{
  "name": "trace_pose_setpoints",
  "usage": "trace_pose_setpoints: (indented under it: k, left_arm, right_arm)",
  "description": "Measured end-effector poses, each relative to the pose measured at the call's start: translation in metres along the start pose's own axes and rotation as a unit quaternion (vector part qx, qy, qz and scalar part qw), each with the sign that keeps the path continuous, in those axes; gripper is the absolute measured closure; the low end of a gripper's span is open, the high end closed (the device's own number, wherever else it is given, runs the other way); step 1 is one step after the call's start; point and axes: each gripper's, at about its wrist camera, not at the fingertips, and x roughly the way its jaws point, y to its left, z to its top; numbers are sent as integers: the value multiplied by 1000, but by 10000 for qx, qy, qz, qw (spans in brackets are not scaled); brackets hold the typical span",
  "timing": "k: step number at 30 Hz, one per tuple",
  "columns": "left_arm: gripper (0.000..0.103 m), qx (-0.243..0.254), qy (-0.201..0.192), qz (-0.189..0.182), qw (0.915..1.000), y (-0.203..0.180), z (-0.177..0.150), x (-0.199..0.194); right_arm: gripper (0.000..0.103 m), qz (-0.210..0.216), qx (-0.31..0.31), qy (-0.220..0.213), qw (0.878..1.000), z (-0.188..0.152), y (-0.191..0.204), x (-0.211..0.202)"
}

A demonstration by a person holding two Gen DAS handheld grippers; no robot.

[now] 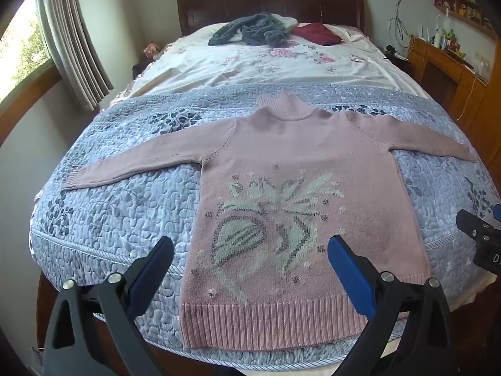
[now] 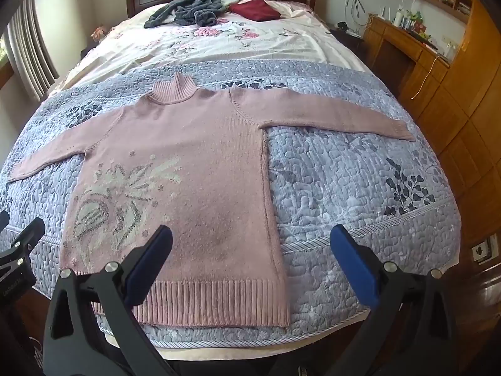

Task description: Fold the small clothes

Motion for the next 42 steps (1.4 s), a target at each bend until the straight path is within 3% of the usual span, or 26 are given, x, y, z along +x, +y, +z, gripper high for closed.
trace_pose_setpoints:
  k: [42]
  left_arm:
    - [4,56,-9,119,9999,1,-1,7]
  right_arm:
    - [3,11,0,48,10000,1,-1,12]
